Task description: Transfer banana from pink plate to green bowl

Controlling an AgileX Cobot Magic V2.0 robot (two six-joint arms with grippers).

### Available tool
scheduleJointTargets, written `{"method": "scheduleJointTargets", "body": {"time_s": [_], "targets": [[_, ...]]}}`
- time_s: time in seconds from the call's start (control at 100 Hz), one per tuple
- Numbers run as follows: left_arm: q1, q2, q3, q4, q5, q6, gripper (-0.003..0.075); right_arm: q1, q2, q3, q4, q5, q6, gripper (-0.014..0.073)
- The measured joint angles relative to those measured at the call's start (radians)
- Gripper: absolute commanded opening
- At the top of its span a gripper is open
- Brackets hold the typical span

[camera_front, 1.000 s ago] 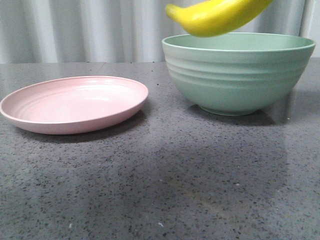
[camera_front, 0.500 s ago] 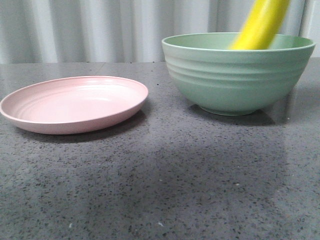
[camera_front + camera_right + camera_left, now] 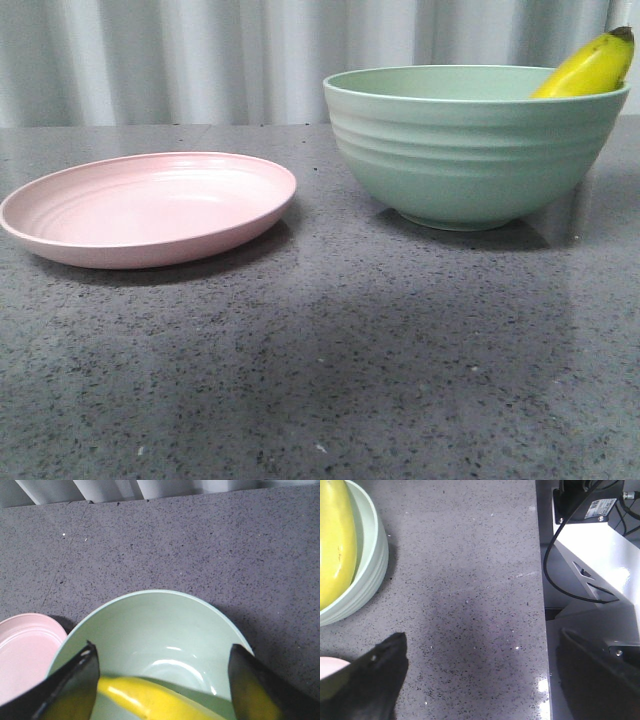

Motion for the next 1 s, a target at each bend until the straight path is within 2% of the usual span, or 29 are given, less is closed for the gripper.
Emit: {"method": "scheduleJointTargets", "body": {"time_s": [0.05, 0.14, 0.16, 0.21, 0.44, 0.73, 1.0], "targets": [[0.000, 0.000, 0.000, 0.000, 0.000, 0.000, 0.0388, 0.000, 0.000, 0.000, 0.000, 0.010, 0.000, 0.0209], [0.000, 0.000, 0.000, 0.000, 0.000, -0.021, 0.0159, 0.000, -0.004, 0.000, -0.018, 0.039, 0.000, -0.0044], [0.000, 0.000, 0.000, 0.000, 0.000, -0.028, 0.0102, 0.000, -0.007, 0.000, -0.026, 0.044, 0.000, -0.0078], [0.000, 0.000, 0.000, 0.000, 0.000, -0.041, -0.0022, 0.000, -0.018, 0.000, -0.045, 0.054, 0.000, -0.0074], [0.000, 0.000, 0.000, 0.000, -0.006, -0.094, -0.0019, 0.000, -0.140, 0.056, -0.097, 0.045, 0.000, -0.0074], [0.000, -0.025, 0.020, 0.000, -0.114, -0.132, -0.0019, 0.000, -0.402, 0.299, -0.113, -0.102, 0.000, -0.0074], [0.000, -0.199, 0.220, 0.008, -0.342, -0.172, -0.0019, 0.000, -0.650, 0.560, -0.134, -0.264, 0.000, -0.0074]]}}
